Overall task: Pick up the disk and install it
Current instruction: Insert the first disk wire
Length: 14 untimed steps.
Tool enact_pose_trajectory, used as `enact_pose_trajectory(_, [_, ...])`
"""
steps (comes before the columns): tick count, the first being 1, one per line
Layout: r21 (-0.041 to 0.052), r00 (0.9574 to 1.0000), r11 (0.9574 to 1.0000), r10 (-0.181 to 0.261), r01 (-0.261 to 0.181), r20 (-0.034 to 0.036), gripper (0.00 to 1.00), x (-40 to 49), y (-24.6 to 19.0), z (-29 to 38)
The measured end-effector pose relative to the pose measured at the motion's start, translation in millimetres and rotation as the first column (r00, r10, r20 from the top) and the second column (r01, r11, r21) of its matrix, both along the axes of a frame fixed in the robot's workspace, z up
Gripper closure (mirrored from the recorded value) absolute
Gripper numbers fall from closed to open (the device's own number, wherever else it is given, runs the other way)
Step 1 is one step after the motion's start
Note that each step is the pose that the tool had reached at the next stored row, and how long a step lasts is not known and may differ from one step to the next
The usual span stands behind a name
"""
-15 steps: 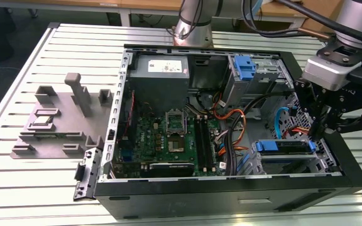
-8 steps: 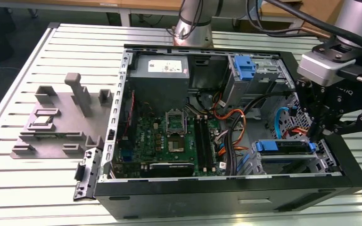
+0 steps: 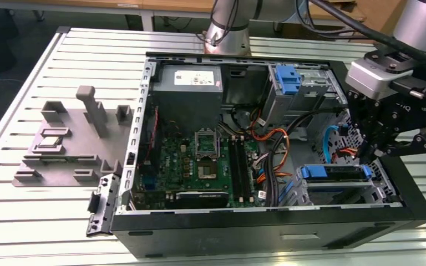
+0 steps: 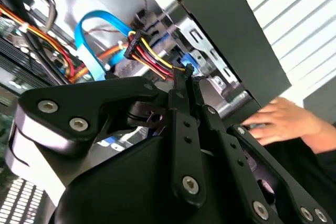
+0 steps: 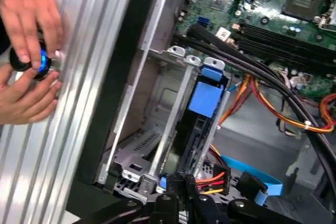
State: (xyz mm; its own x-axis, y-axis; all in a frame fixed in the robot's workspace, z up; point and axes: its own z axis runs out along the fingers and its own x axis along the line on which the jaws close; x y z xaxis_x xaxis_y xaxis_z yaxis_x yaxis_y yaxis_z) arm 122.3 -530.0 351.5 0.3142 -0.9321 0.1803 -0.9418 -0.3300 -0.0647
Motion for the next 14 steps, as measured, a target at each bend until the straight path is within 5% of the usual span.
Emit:
enact_pose_trajectory(7, [0.0026,0.9955,0.9955,-0.094,0.094,-0.0003,0.83,0.0,0.0,-0.2])
enact_pose_trajectory(14, [0.0026,0.9821,0.9821,-0.188,0.188,-0.0007,0.83,0.0,0.0,-0.5])
